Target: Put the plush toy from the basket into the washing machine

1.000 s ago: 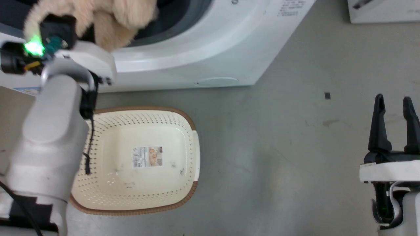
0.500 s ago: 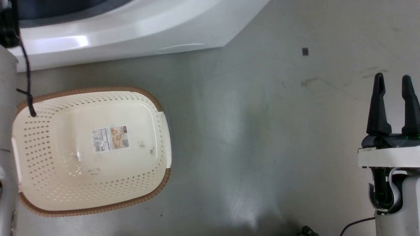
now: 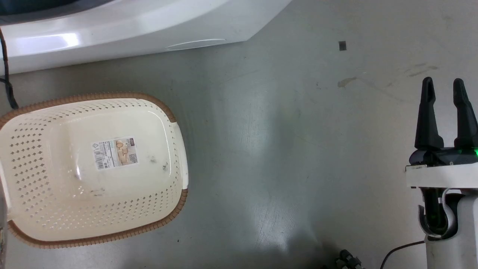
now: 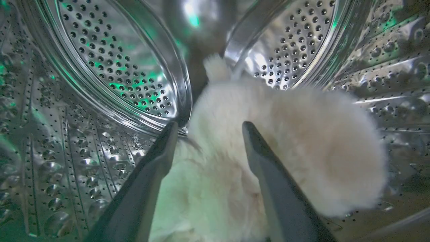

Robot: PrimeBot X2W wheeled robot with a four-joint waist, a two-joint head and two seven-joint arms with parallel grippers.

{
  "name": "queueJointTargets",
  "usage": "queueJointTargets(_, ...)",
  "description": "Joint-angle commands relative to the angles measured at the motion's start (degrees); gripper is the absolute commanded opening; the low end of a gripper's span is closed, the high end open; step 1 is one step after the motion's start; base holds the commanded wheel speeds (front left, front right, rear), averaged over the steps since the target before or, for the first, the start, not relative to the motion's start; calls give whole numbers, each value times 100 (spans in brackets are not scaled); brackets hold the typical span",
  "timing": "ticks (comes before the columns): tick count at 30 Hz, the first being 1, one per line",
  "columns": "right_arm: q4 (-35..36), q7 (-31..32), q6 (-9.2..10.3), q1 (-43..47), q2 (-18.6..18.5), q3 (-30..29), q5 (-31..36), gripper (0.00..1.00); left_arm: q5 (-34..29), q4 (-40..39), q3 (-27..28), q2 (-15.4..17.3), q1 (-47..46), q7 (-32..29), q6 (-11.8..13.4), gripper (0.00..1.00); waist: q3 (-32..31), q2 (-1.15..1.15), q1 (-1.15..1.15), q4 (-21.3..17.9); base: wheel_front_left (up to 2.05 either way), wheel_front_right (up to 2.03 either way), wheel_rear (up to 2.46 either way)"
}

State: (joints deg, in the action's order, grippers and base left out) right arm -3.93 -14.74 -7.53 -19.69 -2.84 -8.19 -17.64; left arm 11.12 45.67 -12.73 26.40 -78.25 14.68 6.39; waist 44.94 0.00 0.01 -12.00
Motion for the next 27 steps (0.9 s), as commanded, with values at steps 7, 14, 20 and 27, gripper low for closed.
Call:
queueJointTargets(7,-22,-26,4,8,-4,29,110,100,56,-79,76,-156,389,31,-48,100,-285,0,-1,162,0,0,0)
queueJointTargets(14,21,-26,4,91,-4,100,234,100,107,-231,226,-324,1025,31,-165,100,-768,0,-1,324,0,0,0)
queueJointTargets(20,104,-26,4,211,-4,122,327,100,83,-556,429,-538,1730,31,-204,100,-1199,0,-1,506,0,0,0)
queueJointTargets(27,176,-26,4,405,-4,170,441,100,-90,-1184,653,-854,2707,31,-206,100,-1710,0,-1,737,0,0,0)
